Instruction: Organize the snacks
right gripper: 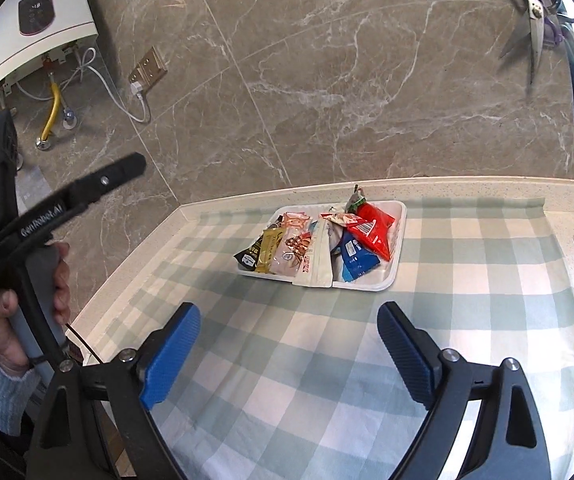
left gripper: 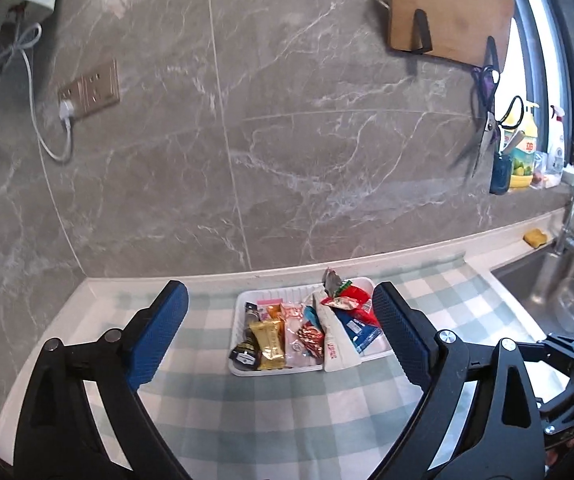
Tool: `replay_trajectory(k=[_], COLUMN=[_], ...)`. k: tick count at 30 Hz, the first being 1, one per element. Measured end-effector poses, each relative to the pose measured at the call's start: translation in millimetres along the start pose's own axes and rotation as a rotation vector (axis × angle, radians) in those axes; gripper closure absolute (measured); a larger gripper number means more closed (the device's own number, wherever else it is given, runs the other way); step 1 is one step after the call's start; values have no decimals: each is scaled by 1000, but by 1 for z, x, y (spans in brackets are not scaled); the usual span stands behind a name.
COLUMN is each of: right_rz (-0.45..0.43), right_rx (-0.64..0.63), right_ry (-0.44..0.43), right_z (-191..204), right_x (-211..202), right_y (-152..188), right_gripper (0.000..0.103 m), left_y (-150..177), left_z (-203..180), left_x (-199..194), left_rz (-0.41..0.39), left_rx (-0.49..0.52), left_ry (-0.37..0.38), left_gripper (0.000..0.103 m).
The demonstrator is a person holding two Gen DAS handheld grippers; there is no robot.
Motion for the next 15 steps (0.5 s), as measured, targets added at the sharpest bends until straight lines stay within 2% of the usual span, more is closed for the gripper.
replay_trajectory(k=[4, 7, 15], right_rz=[-4, 3, 34], right_rx=[6, 17, 25], right_ry=[-5, -15, -19], right_z=[2, 2, 5], right_x=[-9, -14, -20], right_y=[9, 17, 36], right_gripper=[11, 10, 10], left_y=[12, 26, 62], left_z=[-14, -28, -48], left_x=[-15, -15, -7], left_rz=[17, 52, 161], left_rx=[38, 75, 70], left_ry=[28, 18, 54], left_gripper=[9, 9, 9])
Point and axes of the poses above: each gripper's, at about its wrist camera, not at the fingertips, and x roughly the way its jaws point, z to its left, y to its underside, the point moved 1 cm from there along x, roughly the way its jaws point
